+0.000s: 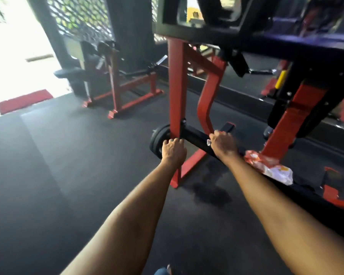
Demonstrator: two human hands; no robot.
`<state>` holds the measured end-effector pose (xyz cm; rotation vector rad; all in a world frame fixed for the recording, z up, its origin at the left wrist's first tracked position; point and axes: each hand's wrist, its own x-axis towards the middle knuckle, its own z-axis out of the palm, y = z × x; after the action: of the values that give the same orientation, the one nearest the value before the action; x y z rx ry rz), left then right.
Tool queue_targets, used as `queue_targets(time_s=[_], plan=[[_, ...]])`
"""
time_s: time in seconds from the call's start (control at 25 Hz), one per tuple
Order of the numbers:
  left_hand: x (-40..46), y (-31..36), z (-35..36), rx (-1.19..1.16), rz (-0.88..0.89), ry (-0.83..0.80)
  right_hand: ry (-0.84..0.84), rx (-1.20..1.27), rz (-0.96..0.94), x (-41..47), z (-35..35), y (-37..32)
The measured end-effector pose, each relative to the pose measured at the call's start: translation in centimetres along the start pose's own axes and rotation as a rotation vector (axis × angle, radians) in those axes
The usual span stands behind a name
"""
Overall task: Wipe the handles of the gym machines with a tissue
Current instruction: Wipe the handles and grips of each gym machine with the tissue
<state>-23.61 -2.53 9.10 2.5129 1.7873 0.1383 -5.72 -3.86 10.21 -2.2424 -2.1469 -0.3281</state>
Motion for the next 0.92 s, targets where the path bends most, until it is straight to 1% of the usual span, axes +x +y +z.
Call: queue_targets(time_s=[0.12, 0.28, 0.48, 0.6, 0.72, 0.92], plan=[[-1.3, -6.5, -3.2, 0.047, -0.085, 0.048, 0.077, -0.014, -0.124, 2.5, -2.6, -7.1], [-2.2, -16.3, -7.1, 0.068, -0.192, 0.084, 0.090, -0.060, -0.238, 6.7, -6.1, -17.2], [-1.5, -28.8, -9.8, 0.076, -0.281, 0.077, 0.075, -0.062, -0.227, 11.5, -8.4, -28.2], [-0.4, -34.5, -10.5, 0.047, -0.304, 0.074, 0.077, -0.051, -0.208, 14.1, -8.8, -33.3], [2.1, -38.8, -10.9, 0.015, -0.290, 0.067, 0.088, -0.025, -0.169, 17.9, -9.0, -37.1], [9.9, -46.0, -10.8, -0.034, -0.268, 0.090, 0.071, -0.024, -0.145, 27.2, -7.3, -42.3]])
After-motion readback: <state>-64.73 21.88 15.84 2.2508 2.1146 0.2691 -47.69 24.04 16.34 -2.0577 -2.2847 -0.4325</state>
